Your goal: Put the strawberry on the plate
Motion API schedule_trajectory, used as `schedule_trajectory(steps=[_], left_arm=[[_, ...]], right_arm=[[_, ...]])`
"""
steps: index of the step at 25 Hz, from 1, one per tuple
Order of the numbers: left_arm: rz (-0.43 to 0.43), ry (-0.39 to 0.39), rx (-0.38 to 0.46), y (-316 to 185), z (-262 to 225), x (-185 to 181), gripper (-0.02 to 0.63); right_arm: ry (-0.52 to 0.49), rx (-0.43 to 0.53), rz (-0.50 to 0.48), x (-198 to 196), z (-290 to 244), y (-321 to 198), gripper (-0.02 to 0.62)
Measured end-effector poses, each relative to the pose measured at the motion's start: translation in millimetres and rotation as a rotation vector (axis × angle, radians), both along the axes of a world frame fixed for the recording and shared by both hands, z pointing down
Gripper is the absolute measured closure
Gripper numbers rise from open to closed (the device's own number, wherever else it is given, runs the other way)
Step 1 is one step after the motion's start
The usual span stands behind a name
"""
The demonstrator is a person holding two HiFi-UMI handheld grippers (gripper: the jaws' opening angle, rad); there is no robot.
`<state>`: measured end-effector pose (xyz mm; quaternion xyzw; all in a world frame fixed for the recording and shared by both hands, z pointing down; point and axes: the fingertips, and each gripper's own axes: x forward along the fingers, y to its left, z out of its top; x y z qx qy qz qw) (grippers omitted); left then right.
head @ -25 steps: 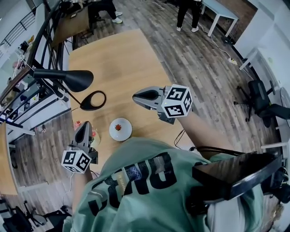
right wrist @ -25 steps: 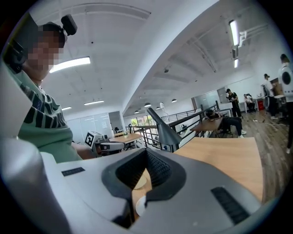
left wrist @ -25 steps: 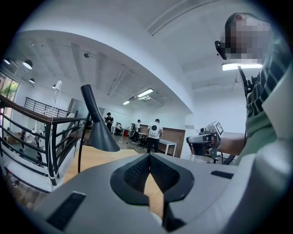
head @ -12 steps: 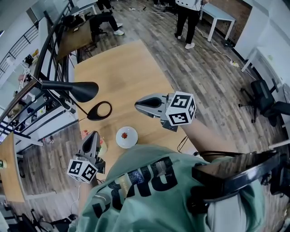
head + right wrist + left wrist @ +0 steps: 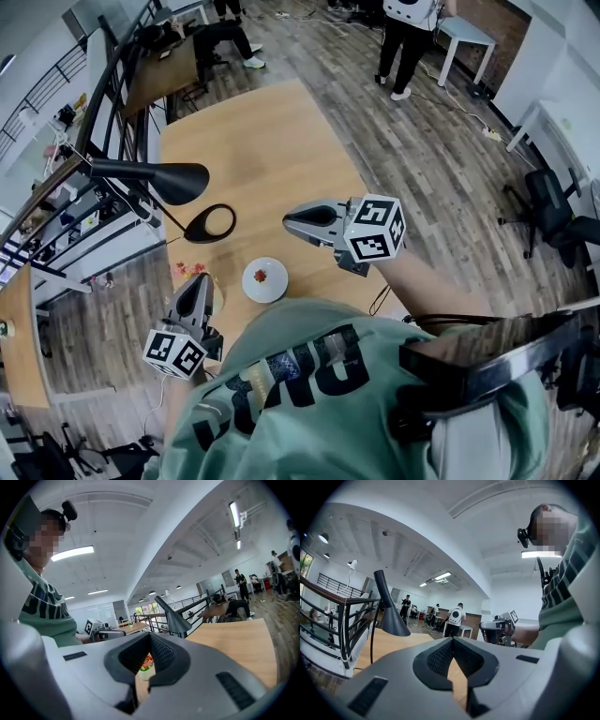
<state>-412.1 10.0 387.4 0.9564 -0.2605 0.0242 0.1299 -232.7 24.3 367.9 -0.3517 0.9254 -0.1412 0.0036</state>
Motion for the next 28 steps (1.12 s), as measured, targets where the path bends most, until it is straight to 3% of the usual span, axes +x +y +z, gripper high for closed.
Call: schedule_trajectory(steps=[28], left_arm=[[-0.009, -0.003, -0.025, -4.0, 8.0, 1.3, 0.601]], right_arm=[[0.033, 0.002, -0.011, -0.3, 7.8, -8.0, 0.591]])
